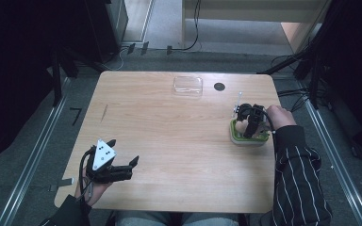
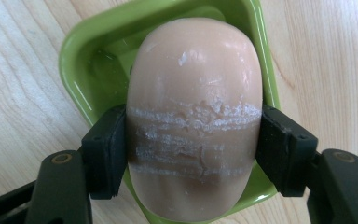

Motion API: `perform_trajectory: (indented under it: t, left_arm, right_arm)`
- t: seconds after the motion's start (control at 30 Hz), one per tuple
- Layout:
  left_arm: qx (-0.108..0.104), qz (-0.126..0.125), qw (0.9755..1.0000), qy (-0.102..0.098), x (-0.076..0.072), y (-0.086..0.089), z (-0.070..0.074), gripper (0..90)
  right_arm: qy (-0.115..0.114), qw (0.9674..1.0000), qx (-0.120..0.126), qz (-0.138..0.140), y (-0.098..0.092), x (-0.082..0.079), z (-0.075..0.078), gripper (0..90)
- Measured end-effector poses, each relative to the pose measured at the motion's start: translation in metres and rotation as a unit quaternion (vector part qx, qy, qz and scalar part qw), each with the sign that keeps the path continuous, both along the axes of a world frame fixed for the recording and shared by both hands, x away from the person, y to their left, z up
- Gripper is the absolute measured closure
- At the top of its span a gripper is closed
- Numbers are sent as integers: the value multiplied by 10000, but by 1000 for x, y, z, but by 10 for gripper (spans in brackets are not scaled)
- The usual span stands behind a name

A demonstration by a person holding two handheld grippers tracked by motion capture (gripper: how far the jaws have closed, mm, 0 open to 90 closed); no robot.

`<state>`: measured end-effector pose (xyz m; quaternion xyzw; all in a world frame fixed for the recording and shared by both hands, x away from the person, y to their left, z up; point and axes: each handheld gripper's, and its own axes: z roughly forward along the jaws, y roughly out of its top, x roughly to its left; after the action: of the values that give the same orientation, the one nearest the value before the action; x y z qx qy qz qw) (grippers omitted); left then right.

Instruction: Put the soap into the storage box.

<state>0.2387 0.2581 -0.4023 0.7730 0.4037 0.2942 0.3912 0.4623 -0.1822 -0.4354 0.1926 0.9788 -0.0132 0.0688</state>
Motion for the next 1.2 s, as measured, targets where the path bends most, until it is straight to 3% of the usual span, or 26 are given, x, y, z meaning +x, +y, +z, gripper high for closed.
perform_trajectory:
  t: [0.67, 1.2]
  left_arm:
    - [2, -16, 10000, -9, 0, -1, 0, 88]
    - [30, -31, 10000, -6, 1, -2, 0, 88]
  right_arm:
    - [111, 9991, -15, -411, -3, 6, -9, 334]
    - [135, 9988, 2, -461, -7, 7, -9, 319]
